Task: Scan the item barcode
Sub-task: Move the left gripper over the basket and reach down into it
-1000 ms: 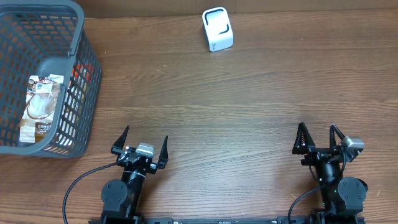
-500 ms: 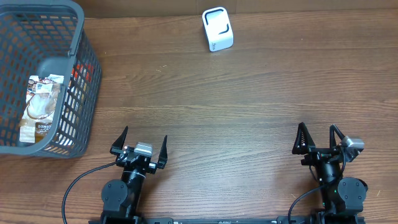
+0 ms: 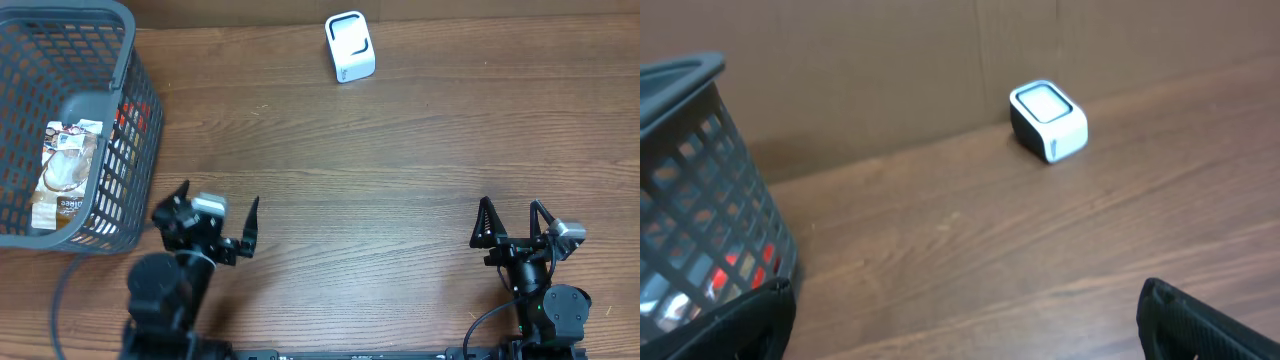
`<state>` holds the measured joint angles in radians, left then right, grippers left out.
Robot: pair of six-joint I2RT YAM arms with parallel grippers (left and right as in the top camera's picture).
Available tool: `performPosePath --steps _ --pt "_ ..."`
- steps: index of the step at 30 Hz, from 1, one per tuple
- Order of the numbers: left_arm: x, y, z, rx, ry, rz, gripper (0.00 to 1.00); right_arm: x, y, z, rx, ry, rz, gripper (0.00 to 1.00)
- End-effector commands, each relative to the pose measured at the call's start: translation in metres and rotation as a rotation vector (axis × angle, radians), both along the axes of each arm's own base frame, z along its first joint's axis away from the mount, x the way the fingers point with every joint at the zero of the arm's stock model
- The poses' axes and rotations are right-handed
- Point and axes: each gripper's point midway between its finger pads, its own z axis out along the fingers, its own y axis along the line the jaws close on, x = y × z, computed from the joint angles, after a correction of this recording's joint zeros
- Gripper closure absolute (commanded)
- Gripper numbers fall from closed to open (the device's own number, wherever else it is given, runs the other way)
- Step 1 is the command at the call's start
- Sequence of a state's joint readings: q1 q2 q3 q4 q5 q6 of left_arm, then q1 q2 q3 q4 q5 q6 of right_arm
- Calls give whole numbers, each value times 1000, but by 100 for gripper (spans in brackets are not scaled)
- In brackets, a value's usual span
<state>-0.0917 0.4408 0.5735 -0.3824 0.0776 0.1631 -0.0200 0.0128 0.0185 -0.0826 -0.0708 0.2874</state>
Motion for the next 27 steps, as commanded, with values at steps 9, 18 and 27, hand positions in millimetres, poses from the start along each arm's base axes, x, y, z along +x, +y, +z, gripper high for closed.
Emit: performPosePath --steps 9,18,27 --pt "59 4 144 -23 337 20 0 0 -3 -2 -1 -1 -14 0" --pt "94 -14 190 -91 439 -94 0 0 -3 -2 -1 -1 -14 0" --pt "102 52 178 -163 483 243 0 0 -3 -2 -1 -1 -14 0"
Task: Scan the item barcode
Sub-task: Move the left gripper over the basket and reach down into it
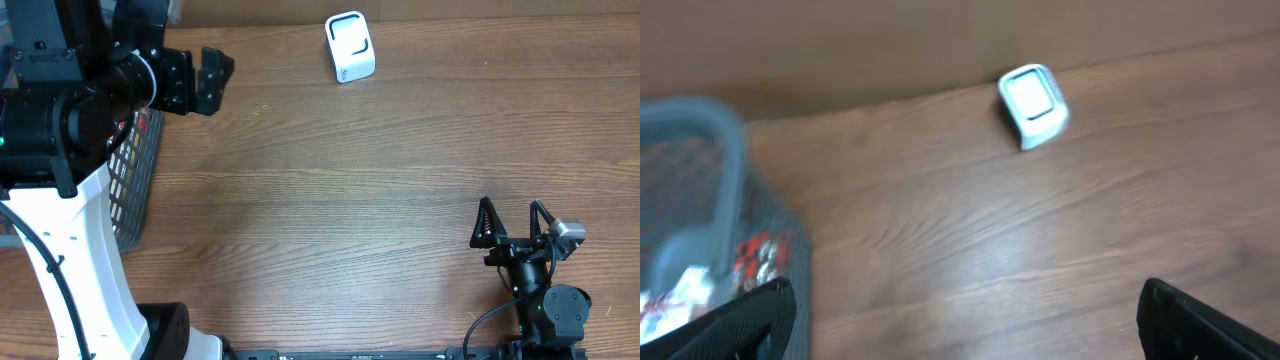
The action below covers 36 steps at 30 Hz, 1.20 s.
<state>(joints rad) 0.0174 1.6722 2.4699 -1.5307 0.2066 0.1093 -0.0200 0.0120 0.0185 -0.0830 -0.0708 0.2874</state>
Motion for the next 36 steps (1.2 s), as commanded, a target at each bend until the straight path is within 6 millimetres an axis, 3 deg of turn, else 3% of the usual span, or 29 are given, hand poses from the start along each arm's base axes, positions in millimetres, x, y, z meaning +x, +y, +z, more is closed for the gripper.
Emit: performPosePath --steps 1,5,8,10,13,19,21,25,31,36 --pt "-4 61 3 -20 9 296 0 0 -3 -2 -1 -1 -14 0" --pt "-19 132 -1 -61 26 553 0 0 -3 -2 -1 -1 -14 0" --pt "-45 198 -6 -81 32 842 0 0 -3 -2 -1 -1 -14 0" --pt "-59 225 -10 -36 45 929 0 0 -3 -2 -1 -1 -14 0" --pt "-69 244 -18 -45 67 973 0 0 -3 -2 -1 -1 -14 0" --pt "-68 277 -43 -72 92 1025 0 0 -3 -2 -1 -1 -14 0" --pt "-59 285 -57 -60 106 997 0 0 -3 -2 -1 -1 -14 0" --pt "-28 288 -90 -34 116 856 11 0 -3 -2 -1 -1 -14 0" --pt "-2 313 -129 18 74 843 2 0 -3 -2 -1 -1 -14 0" --pt "12 326 -172 165 104 707 1 0 -3 -2 -1 -1 -14 0"
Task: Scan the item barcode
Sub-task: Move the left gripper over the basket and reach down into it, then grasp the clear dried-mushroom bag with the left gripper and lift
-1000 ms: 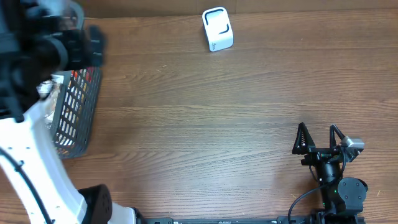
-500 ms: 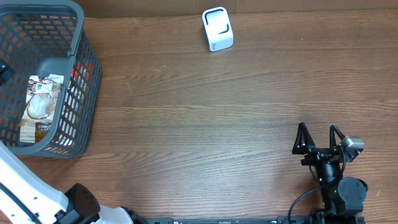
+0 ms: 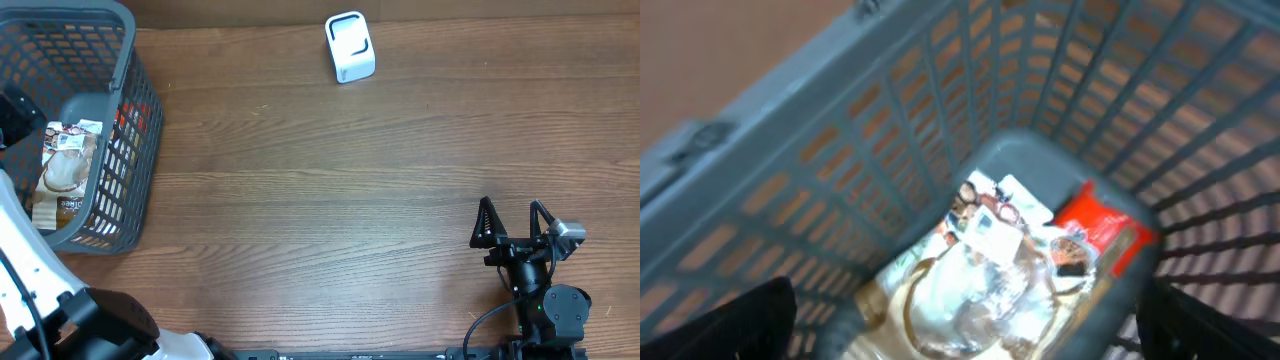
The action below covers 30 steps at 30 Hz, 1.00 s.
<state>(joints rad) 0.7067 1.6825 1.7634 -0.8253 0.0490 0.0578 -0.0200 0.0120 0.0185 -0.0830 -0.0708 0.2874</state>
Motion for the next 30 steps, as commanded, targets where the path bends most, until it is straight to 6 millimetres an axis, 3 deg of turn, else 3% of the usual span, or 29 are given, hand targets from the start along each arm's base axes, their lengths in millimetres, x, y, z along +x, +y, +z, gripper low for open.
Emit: performPosePath --steps 1,14,23,27,30 --pt "6 -1 -38 80 117 -152 2 0 -3 -2 -1 -1 -14 0" --pt "22 15 -153 -29 272 -190 2 0 -3 -2 -1 -1 -14 0" --pt "20 14 -210 -117 364 -199 4 0 -3 -2 -1 -1 -14 0" --pt "15 7 -224 -160 397 -208 9 0 -3 -2 -1 -1 -14 0" --pt "14 6 -226 -178 397 -193 32 0 -3 -2 -1 -1 -14 0"
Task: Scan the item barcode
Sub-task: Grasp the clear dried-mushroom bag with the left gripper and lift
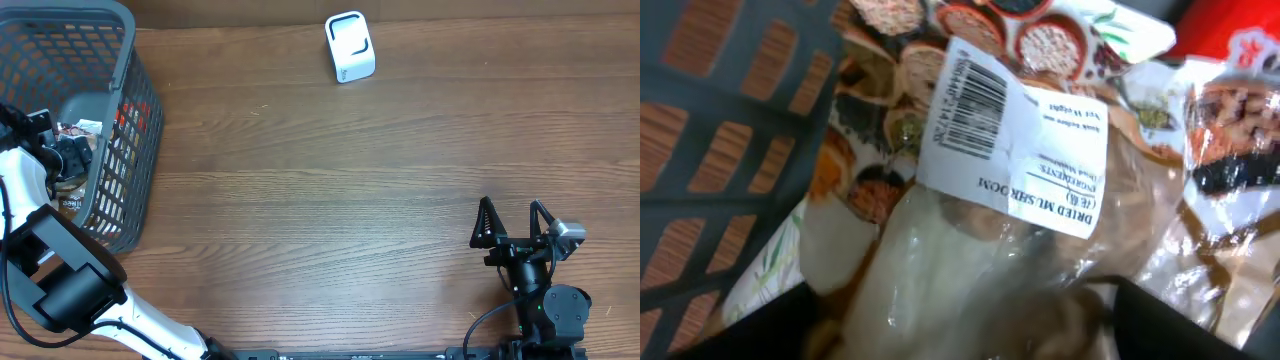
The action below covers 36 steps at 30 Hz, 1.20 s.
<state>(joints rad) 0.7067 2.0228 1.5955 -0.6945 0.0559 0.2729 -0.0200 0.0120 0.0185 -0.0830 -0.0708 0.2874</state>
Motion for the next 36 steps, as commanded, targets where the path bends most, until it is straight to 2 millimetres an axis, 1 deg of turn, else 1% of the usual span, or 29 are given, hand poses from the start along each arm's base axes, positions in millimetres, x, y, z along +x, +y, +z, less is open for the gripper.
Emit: performPosePath --steps 1,2,5,6,7,8,11,13,15,19,22,24,27,32,34,36 --pt "-3 -7 -20 -37 39 -2 40 0 -3 -2 -1 -1 -14 0" --pt "-3 -7 -20 -42 37 7 46 0 -3 -2 -1 -1 -14 0" --pt "-2 -10 -20 -63 30 13 70 0 -3 -2 -1 -1 -14 0" --pt "-2 -11 -20 -69 28 11 80 0 -3 -2 -1 -1 -14 0" --pt "-3 -12 -20 -72 29 16 95 0 -3 -2 -1 -1 -14 0" --pt "-3 -12 -19 -75 28 24 96 0 -3 -2 -1 -1 -14 0" --pt "1 -9 -4 -62 -1 41 96 0 -3 -2 -1 -1 -14 0" --pt "5 -6 15 -37 -31 41 96 0 -3 -2 -1 -1 -14 0" --pt "9 -1 40 -4 -75 45 96 0 -3 -2 -1 -1 -14 0" --pt "15 5 101 64 -186 83 96 0 -3 -2 -1 -1 -14 0" --pt "10 4 140 98 -263 134 96 0 -3 -2 -1 -1 -14 0" --pt "3 3 157 111 -291 179 96 0 -3 -2 -1 -1 -14 0" --pt "-7 -3 169 103 -301 216 96 0 -3 -2 -1 -1 -14 0" --pt "-18 -13 168 54 -280 259 96 0 -3 -2 -1 -1 -14 0" --pt "-21 -16 172 52 -285 266 96 0 -3 -2 -1 -1 -14 0" --pt "-23 -17 182 65 -305 264 96 0 -3 -2 -1 -1 -14 0"
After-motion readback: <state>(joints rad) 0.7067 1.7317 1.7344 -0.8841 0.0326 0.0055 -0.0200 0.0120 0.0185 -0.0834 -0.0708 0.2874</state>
